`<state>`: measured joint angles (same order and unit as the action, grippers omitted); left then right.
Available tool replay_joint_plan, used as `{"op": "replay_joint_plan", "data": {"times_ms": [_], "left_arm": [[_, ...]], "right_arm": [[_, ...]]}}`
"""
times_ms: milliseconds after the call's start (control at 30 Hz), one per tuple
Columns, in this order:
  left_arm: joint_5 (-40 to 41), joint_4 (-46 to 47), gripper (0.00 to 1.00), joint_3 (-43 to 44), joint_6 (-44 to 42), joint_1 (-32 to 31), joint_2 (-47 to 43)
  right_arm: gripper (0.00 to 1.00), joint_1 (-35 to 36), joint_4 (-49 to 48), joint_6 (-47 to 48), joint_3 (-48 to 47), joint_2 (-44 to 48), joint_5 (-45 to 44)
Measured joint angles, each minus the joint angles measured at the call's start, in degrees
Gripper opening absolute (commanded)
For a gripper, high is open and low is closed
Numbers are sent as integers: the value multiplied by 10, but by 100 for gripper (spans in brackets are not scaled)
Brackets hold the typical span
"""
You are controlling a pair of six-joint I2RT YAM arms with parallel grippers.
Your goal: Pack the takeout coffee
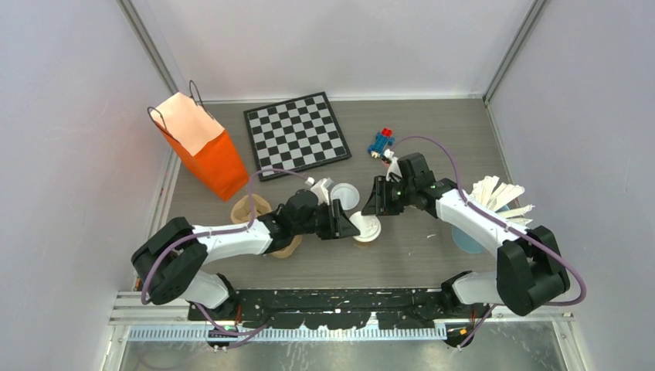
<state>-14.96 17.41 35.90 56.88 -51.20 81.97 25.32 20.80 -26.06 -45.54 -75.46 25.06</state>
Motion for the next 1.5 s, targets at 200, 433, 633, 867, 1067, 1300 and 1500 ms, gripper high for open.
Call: {"op": "replay_joint_plan", "data": {"times_ms": [200, 433, 633, 867, 1067, 1300, 1500], "left_arm": [[-18, 35, 55, -29, 11, -33, -15], [-15, -21, 58, -17, -24, -41, -50], [20, -84, 59, -6, -65, -40, -104], [43, -149, 59, 31, -119, 5, -111], [27, -167, 59, 77, -157, 54, -88], [-23, -170, 58, 135, -189, 68, -16], [-51, -170, 58, 139, -191, 68, 30]], "right_arm": [[50, 2, -13, 8, -7, -10, 12], [61, 4, 17, 11, -32, -18, 1], [62, 4, 40, 20, -61, -18, -9], [69, 5, 95, -2, -94, -8, -67], [81, 5, 141, -51, -91, 90, -138], [79, 5, 150, -111, -35, 194, -153], [76, 6, 137, -160, 26, 217, -135]]}}
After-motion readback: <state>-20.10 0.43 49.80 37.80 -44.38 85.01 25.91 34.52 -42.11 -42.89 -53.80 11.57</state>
